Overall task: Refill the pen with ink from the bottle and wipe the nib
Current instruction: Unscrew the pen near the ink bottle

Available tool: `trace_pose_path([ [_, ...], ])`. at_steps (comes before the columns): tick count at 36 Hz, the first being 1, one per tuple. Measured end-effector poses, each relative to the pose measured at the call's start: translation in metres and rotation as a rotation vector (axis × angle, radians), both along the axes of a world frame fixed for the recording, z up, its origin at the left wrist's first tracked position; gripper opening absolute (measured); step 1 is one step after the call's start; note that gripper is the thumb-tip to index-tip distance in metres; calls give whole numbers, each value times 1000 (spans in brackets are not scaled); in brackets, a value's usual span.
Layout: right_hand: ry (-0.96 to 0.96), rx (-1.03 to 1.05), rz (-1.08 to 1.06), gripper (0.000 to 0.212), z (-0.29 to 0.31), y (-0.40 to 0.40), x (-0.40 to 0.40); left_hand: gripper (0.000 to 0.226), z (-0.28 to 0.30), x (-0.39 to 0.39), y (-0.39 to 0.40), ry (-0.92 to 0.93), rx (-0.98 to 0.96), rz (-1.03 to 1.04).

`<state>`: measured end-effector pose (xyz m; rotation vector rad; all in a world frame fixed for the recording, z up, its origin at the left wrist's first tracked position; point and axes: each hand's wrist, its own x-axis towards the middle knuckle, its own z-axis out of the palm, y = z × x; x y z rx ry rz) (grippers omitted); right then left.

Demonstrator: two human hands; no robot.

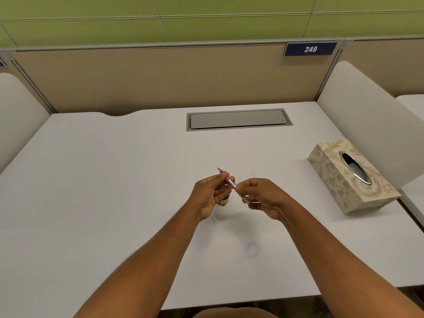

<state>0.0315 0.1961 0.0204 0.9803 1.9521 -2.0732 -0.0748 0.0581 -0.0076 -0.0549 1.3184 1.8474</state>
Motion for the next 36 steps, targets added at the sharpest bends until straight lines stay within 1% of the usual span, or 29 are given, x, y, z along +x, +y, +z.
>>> trace_pose_path([
  [5,-25,31,-13,22,-2,-1,0,15,-4,1,-4,-12,5,-14],
  [9,-64,58,25,29,-2,-3,0,15,-4,0,-4,-3,-4,-10],
  [12,-54,115,56,26,-3,-5,1,15,-3,0,-4,-3,-11,-8],
  [15,-32,179,40,18,-6,-3,0,15,-3,0,-4,-11,-8,-3],
  [17,-11,195,22,11,-7,-1,0,15,-3,0,-4,-12,-8,-3],
  [18,-8,197,20,11,-8,0,0,15,-3,1,-4,-12,-8,0],
  [19,-7,196,23,15,-8,0,1,14,-2,1,-3,-12,-8,3],
  [22,-23,168,53,34,-5,-1,1,13,-1,1,-2,-12,-7,14],
  [23,-31,158,62,37,-4,-1,1,13,-1,1,-1,-9,-6,18],
  [26,-34,145,65,31,-4,-2,2,14,-1,0,0,-5,1,22],
  [33,16,184,-16,13,-11,-1,1,17,0,-1,1,-26,23,46],
  [35,8,175,-5,18,-10,0,1,21,0,0,2,-27,23,40],
  [36,4,167,8,23,-9,0,1,22,0,0,2,-26,23,36],
])
